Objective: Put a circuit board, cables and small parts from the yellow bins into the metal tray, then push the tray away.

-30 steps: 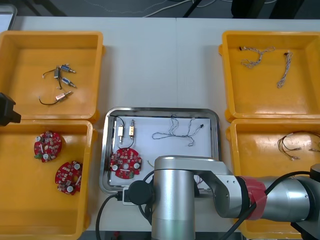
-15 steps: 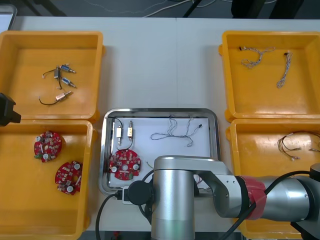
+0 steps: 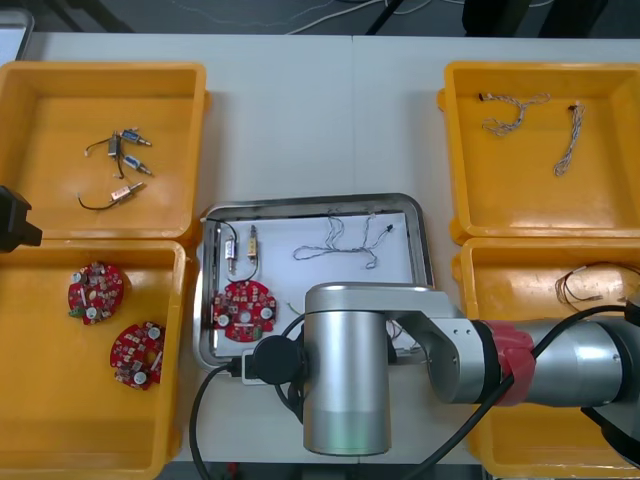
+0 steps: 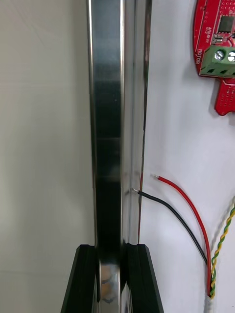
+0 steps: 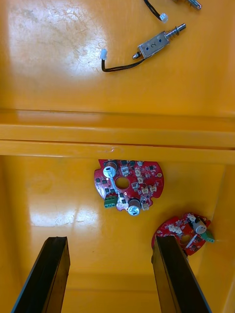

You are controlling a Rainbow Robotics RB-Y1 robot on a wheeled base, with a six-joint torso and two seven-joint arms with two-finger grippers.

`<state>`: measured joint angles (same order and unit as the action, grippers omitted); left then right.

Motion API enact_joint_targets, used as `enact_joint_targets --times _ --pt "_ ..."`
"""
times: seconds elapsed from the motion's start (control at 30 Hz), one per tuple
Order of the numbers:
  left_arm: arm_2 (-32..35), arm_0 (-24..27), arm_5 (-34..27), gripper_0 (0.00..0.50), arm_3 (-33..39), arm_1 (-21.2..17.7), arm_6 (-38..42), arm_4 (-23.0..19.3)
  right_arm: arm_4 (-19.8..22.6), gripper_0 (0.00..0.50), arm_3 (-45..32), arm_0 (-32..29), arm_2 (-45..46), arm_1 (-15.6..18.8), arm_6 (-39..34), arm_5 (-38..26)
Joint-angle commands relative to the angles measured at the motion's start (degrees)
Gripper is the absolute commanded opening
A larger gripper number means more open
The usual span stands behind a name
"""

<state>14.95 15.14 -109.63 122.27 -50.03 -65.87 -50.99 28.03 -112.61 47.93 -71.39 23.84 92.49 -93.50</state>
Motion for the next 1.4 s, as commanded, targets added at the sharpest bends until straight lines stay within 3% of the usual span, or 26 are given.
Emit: enact_joint_targets --times 0.03,0.67,1.4 --pt "1.9 -1.3 -0.4 0.5 1.8 -2.6 -5.0 0.2 1.3 0.0 -0.8 3.2 0.3 2.3 -2.1 1.1" --pt "1.9 -1.3 -0.4 0.5 1.8 -2.6 -5.0 0.2 4.3 0.0 -0.5 9.0 2.8 6.5 -2.3 3.2" --pt "1.9 -1.3 -0.4 0.5 1.8 -2.6 -5.0 0.2 4.3 0.0 8.0 15.6 2.8 5.6 0.6 7.6"
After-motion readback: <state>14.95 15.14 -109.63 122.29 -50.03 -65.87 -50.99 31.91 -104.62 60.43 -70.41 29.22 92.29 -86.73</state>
